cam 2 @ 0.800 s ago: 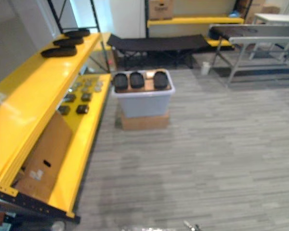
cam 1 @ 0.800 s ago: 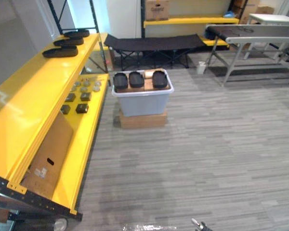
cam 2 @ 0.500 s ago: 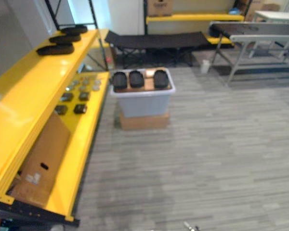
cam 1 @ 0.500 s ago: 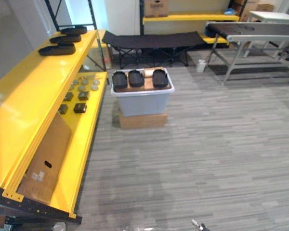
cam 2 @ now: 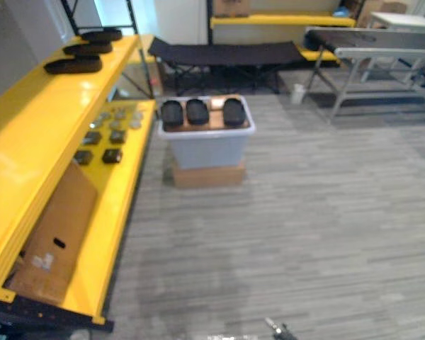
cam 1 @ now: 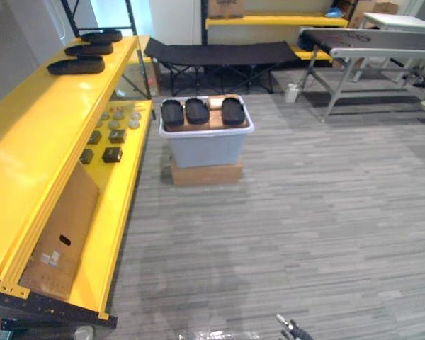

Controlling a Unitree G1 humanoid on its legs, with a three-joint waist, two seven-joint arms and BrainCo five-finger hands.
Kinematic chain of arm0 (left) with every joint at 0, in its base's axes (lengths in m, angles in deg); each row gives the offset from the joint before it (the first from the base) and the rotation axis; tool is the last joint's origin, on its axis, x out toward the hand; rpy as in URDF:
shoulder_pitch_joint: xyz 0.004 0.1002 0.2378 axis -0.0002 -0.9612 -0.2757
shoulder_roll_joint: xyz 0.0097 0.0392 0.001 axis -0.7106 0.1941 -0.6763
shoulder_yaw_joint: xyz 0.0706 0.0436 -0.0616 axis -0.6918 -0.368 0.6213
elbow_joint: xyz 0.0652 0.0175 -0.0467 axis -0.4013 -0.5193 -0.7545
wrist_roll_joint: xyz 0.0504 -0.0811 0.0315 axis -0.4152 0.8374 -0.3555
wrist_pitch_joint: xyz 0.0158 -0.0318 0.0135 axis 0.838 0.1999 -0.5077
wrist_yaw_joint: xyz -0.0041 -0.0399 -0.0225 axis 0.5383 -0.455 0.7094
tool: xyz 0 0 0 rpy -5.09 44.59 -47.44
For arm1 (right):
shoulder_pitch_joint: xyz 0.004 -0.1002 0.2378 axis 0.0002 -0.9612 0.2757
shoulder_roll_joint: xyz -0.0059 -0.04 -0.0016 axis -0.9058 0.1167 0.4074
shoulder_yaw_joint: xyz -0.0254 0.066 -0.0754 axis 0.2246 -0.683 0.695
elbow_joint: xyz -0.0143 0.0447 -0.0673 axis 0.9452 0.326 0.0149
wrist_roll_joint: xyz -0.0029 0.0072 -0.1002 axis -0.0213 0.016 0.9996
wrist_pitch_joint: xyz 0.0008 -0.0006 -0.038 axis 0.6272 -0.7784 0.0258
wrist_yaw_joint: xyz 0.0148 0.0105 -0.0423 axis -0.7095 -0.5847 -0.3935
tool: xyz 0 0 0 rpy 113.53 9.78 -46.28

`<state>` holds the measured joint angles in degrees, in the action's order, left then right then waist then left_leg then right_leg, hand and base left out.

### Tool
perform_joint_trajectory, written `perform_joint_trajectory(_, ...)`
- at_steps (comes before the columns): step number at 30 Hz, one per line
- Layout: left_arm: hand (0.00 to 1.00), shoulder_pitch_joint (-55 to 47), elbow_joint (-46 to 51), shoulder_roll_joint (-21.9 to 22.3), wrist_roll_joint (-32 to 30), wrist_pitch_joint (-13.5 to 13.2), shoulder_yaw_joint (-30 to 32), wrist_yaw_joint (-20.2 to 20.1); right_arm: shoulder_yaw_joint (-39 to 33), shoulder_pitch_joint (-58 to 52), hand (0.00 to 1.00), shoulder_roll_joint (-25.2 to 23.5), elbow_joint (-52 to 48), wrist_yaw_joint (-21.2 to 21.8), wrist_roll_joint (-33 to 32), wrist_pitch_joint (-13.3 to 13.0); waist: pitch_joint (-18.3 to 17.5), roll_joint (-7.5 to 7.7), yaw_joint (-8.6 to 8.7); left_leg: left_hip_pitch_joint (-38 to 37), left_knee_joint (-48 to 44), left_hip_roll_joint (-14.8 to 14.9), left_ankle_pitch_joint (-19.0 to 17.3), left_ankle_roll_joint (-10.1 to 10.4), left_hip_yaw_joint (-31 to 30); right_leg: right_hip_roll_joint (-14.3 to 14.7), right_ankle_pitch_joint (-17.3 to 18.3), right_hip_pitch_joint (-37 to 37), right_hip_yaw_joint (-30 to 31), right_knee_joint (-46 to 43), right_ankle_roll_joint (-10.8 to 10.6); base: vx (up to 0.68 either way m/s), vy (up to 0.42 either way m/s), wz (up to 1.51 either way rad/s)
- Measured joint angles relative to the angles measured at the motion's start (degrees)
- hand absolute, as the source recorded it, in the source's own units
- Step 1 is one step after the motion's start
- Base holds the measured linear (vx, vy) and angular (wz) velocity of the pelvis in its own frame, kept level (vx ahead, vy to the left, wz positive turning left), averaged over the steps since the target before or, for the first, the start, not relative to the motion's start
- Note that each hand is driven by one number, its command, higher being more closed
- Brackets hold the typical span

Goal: Walk over and take plastic housings, then place them on the shelf

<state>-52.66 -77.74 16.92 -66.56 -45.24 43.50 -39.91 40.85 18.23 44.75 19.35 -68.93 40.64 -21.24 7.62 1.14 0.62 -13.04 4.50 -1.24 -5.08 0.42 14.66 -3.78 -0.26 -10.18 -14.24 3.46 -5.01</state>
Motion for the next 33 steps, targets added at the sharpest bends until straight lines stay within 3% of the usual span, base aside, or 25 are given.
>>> perform_joint_trajectory(15, 0.0, 0.03, 0.01, -0.18, -1.51, -1.27, -0.3, 0.02, 0.04, 0.44, 0.0, -0.11, 0.04, -0.22, 0.02, 0.95, 0.7, 0.92, 0.07, -0.72, 0.12, -0.46, -0.17, -0.29, 0.6, -0.53, 0.26, 0.35, 0.26, -0.64, 0.35, -0.04, -0.012, -0.01)
perform_joint_trajectory(16, 0.0, 0.15, 0.02, -0.1, -2.22, -1.31, -0.3, 0.02, -0.02, 0.51, 0.0, -0.09, 0.02, -0.22, 0.01, 0.9, 0.9, 0.85, 0.11, -0.73, 0.12, -0.44, -0.27, -0.45, 0.79, -0.65, 0.86, 0.91, 0.36, -1.75, 0.26, -0.05, -0.001, -0.1)
perform_joint_trajectory(18, 0.0, 1.03, 0.1, -0.24, -5.1, -1.34, -0.81, 0.0, -0.13, 0.8, 0.0, -0.08, -0.3, -0.21, -0.05, 0.44, 2.39, 1.13, 0.15, -0.89, 0.11, -0.6, -0.6, -1.02, 1.56, -2.11, 5.19, 5.56, 0.49, -12.22, 0.1, -0.03, 0.015, -0.13)
perform_joint_trajectory(22, 0.0, 2.67, 0.11, -1.01, -6.8, -1.16, -2.63, -0.02, -1.32, 1.73, 0.0, -0.18, -0.43, 0.4, -0.38, -0.27, 5.1, 1.16, 0.57, -2.06, 0.08, -0.16, -0.68, -1.75, 1.76, -3.39, 7.24, 10.69, -0.09, -22.67, -0.54, -0.01, 0.029, -0.12)
perform_joint_trajectory(24, 0.0, 3.49, 0.04, -1.53, -6.84, -1.09, -2.99, -0.04, -1.69, 1.48, 0.0, -0.21, -0.23, 0.72, -0.41, -0.28, 5.76, 1.53, 0.69, -2.61, 0.05, 0.6, -0.99, -1.93, 1.61, -3.7, 9.38, 13.01, -1.06, -24.96, 0.54, 0.01, 0.025, 0.03)
perform_joint_trajectory(27, 0.0, 3.63, -0.45, -1.69, -6.77, -1.11, -2.86, -0.03, -1.73, -0.38, 0.0, -0.07, 0.05, 1.12, 0.01, -0.12, 5.95, 1.73, 1.21, -3.0, -2.46, 3.69, -3.27, -0.4, 1.62, -3.31, 8.78, 16.63, -1.42, -22.35, 0.04, 0.11, -0.017, 0.04)
perform_joint_trajectory(29, 0.0, 3.5, -0.62, -1.74, -6.76, -1.09, -2.22, -0.15, -2.27, -2.42, 0.0, -0.25, 0.01, 1.2, 1.44, -0.07, 5.95, 1.8, 1.85, -3.52, -5.1, 5.8, -5.75, 2.14, 1.89, -3.03, 5.24, 18.12, -1.3, -16.9, -0.08, 0.2, -0.08, -0.01)
perform_joint_trajectory(31, 0.0, 3.43, -0.68, -1.72, -6.75, -1.09, -1.95, -0.15, -2.54, -3.51, 0.0, -0.5, 0.06, 1.32, 3.43, -0.01, 5.98, 1.88, 1.92, -4.99, -7.3, 6.67, -8.56, 4.18, 1.83, -3.44, 3.93, 18.09, -0.9, -16.12, 0.15, 0.26, -0.171, 0.02)
perform_joint_trajectory(32, 0.0, 3.48, -0.56, -1.65, -6.69, -1.14, -1.82, -0.03, -2.81, -4.29, 0.0, -0.48, 0.14, 1.44, 3.99, 0.48, 5.94, 1.79, 1.92, -5.17, -9.84, 7.45, -11.23, 5.28, 1.53, -3.81, 2.72, 18.34, -0.26, -17.72, 1.45, 0.38, -0.29, 0.12)
perform_joint_trajectory(33, 0.0, 3.48, -0.55, -1.1, -6.65, -1.11, -1.75, 0.08, -3.51, -4.37, 0.0, 0.0, 0.25, 1.64, 4.57, 0.98, 5.75, 0.72, 2.16, -5.02, -11.75, 9.01, -13.19, 6.18, 1.2, -3.04, 1.09, 19.31, -0.26, -20.65, 2.65, 0.32, -0.274, 0.12)
